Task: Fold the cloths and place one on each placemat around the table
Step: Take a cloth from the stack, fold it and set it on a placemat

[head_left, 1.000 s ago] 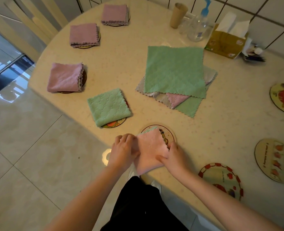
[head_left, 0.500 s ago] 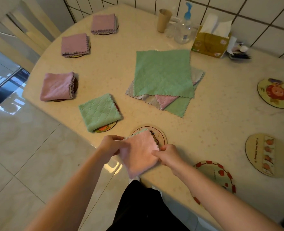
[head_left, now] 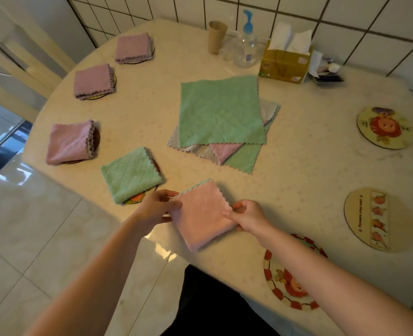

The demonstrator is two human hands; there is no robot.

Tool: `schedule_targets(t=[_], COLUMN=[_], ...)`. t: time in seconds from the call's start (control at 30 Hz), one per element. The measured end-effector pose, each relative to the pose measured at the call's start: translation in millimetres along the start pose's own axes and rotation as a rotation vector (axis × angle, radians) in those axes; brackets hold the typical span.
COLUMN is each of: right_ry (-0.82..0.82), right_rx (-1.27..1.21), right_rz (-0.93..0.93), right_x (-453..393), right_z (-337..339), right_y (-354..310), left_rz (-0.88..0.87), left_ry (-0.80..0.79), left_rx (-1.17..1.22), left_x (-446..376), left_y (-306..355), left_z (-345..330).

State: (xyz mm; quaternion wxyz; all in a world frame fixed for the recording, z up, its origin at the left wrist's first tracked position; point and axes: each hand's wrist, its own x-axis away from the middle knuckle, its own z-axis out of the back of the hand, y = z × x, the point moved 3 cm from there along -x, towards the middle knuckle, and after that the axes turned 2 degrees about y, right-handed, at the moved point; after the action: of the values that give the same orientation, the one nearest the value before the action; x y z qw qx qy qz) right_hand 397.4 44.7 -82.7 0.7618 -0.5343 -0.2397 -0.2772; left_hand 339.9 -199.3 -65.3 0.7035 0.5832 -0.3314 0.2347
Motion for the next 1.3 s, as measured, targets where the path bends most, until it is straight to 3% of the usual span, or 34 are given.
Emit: schedule_targets(t=[0.33, 0.5, 0.67, 0.8, 0.97, 1.07, 1.3], right_ry=[0.102, 0.045, 0.029, 0.279, 0.469, 0.469, 0.423], right_rx=[0.319, 0.404, 0.623, 0.807, 0.967, 1.097, 1.238], right_rz=[0.109, 0.128, 0.120, 0.236, 0.386, 0.425, 0.502], right_x=[-20.3, -24.1, -38.8, -65.9, -112.5, -134.4, -154.1], right_z=[-5.9, -5.4, 19.1, 54.9, 70.8, 68.1, 60.2], right_y=[-1.9, -2.7, -21.7, -50.9, -91.2, -108.9, -124.6], left_rz=[-0.011, -0.210, -0.267, -0.357, -0.686, -0.833, -0.916], left_ry=[0.103, 0.113, -0.010, -0.071, 0.028, 0.045, 0.026], left_rx=[-0.304, -0.914, -1.289, -1.280, -1.129, -1.181, -1.438], left_x=[-28.1, -43.7, -62.9, -88.3, -117.4, -131.9, -158.8], left_y=[-3.0, 13.0, 38.2, 80.0, 135.4, 147.9, 147.9], left_z=[6.0, 13.1, 16.2, 12.5, -7.8, -26.6, -45.4])
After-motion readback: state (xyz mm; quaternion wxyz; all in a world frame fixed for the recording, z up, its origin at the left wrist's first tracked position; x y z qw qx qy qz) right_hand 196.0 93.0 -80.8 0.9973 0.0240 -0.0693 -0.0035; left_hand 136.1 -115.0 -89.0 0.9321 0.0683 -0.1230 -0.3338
